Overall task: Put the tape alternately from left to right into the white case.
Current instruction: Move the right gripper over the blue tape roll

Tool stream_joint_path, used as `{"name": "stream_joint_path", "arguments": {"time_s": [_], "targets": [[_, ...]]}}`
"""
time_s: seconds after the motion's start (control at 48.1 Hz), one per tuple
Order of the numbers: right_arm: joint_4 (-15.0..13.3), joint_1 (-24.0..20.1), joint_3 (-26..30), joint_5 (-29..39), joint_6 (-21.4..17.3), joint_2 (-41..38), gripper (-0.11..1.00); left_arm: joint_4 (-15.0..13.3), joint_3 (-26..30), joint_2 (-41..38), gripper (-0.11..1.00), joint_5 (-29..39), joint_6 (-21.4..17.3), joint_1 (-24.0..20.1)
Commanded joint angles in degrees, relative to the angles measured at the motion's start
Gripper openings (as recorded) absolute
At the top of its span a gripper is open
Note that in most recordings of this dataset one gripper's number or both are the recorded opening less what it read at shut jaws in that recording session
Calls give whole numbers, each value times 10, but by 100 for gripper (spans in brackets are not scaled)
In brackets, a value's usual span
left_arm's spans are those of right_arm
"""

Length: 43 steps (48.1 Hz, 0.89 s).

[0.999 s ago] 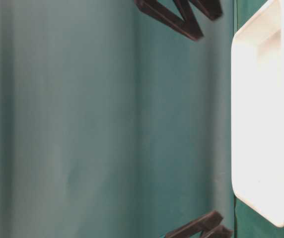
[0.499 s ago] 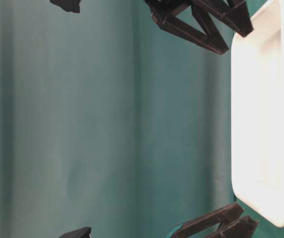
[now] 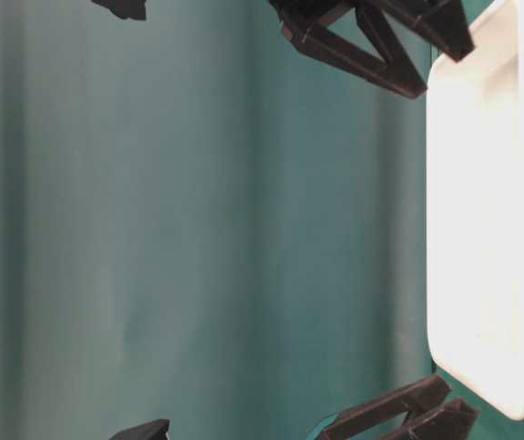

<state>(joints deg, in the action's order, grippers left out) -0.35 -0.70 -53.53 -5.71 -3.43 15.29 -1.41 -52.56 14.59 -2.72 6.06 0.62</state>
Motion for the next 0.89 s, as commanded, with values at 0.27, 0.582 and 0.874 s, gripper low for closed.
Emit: {"name": "stream_joint_path", "arguments": {"time_s": [0.27, 0.582, 0.874], "targets": [[0, -63, 10, -4, -3, 4, 83, -1, 11, 4, 93, -2, -1, -1], [0, -112, 11, -4, -4, 4, 83, -1, 11, 4, 93, -2, 0, -1], [-1, -123, 22, 13, -15, -17, 83, -1, 10, 4, 93, -2, 0, -1]]}}
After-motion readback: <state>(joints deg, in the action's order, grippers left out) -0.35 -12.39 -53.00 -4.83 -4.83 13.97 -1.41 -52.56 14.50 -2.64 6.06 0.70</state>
